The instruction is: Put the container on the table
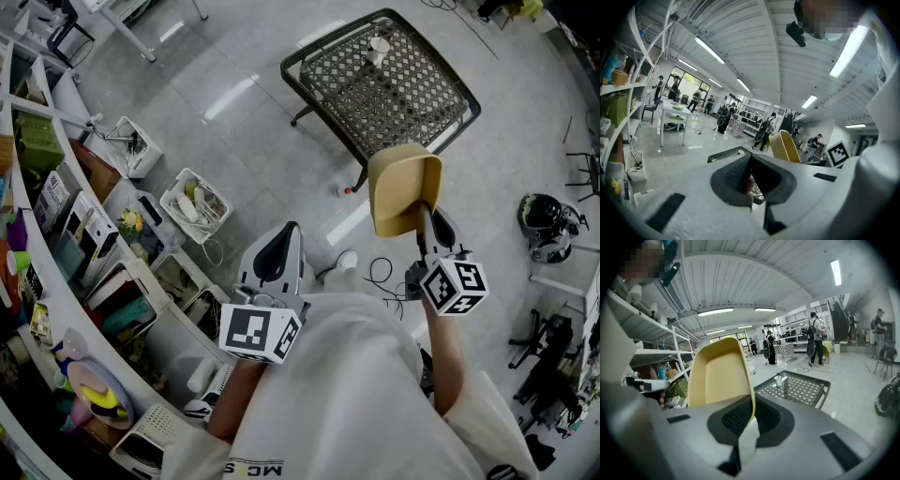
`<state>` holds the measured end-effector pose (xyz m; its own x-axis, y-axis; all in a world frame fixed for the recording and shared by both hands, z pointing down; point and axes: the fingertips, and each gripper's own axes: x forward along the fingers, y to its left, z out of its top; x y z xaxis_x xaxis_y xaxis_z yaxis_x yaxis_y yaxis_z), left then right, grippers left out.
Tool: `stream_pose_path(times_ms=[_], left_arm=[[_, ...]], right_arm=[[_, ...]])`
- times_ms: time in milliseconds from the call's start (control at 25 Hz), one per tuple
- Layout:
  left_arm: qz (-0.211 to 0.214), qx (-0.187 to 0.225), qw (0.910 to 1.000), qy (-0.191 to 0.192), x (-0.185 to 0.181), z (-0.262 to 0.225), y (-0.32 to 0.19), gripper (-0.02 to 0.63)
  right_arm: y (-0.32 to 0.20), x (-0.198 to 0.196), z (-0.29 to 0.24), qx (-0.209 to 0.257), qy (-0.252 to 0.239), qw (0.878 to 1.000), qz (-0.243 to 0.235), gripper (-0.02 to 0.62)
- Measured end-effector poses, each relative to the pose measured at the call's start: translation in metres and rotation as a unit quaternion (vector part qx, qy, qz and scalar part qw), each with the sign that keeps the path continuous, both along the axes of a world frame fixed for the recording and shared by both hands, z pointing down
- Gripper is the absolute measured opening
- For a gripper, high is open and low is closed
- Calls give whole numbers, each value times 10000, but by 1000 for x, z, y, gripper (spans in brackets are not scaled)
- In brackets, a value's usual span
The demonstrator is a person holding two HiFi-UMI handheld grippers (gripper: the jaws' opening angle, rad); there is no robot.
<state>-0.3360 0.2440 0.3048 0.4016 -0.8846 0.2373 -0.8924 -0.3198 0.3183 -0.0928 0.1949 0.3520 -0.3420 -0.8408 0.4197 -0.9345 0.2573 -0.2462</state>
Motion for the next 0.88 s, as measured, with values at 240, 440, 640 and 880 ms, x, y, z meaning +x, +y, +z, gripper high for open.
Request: stream_pose_path(times_ms=[240, 440, 640, 880], left_arm=[[333, 44, 9992, -230, 50, -9, 17, 20], [589, 127, 9974, -402, 89, -9, 18, 20], [756, 160, 9961, -422, 122, -14, 21, 20], [978, 150, 9938, -499, 177, -15, 25, 20]], right_arm=[[45, 35, -36, 369, 196, 9991, 16, 23], [59, 79, -40, 504, -1, 9975, 495, 23], [75, 117, -49, 618, -41, 9944, 857, 23], [87, 168, -50, 689, -7, 9926, 999, 23]])
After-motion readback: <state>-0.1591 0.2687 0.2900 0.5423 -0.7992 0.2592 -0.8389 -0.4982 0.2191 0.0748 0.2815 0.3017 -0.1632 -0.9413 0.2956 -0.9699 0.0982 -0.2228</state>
